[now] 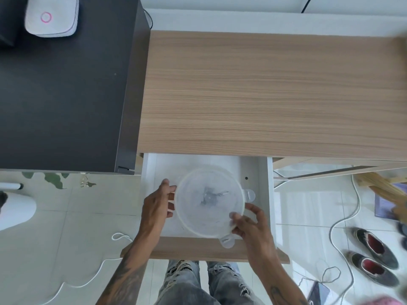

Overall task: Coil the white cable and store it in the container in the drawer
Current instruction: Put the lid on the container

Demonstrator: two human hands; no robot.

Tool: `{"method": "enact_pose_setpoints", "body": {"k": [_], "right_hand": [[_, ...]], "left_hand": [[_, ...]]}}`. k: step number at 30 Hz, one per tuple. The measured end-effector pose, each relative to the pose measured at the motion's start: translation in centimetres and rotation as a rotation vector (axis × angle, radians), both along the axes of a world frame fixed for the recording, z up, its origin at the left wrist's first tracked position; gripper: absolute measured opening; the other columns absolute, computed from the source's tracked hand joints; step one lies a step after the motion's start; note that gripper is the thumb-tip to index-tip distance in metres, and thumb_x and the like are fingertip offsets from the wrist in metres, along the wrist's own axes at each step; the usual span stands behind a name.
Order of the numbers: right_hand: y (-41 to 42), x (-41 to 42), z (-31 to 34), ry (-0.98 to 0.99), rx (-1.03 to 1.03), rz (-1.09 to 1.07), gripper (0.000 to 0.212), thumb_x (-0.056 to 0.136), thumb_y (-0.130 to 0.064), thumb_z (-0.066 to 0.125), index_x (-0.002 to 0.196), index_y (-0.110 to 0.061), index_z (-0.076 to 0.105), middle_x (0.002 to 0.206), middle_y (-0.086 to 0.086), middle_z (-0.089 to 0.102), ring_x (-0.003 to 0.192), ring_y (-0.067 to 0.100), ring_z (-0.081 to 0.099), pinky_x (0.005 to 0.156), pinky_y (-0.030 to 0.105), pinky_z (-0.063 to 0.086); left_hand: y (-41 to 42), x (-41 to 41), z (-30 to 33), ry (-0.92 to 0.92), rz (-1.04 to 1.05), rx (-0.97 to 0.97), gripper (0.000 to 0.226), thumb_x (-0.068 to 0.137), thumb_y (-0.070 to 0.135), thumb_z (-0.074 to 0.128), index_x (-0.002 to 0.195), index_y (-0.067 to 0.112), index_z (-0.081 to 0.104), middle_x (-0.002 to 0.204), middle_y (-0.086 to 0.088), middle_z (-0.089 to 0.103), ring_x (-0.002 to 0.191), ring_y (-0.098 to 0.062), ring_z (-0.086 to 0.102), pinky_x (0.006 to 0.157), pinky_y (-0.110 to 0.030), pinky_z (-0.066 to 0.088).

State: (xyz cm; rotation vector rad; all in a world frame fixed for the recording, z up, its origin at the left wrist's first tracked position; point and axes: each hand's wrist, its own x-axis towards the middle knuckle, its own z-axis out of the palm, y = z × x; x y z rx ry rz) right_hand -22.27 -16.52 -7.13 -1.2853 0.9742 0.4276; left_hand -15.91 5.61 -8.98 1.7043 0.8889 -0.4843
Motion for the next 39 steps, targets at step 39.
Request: {"method": "enact_pose_setpoints", "body": {"k": [39], "right_hand": [[0.4,2.7,-1.8,-0.012,-0.488,0.351,0.058,0.093,-0.005,0.063,0.145,-0.021,0.043,0.117,0.016,0.070,0.080,0.036,0.074,0.064,0.037,0.063]], "left_hand": [[-0.9,4.6,-1.0,-0.080,-0.689,0.330,0.070,0.089,0.026,0.073,0.150,0.031,0.038,0.133,-0.009,0.059,0.117,-0.029,0.059,0.095,-0.042,0.052]]}}
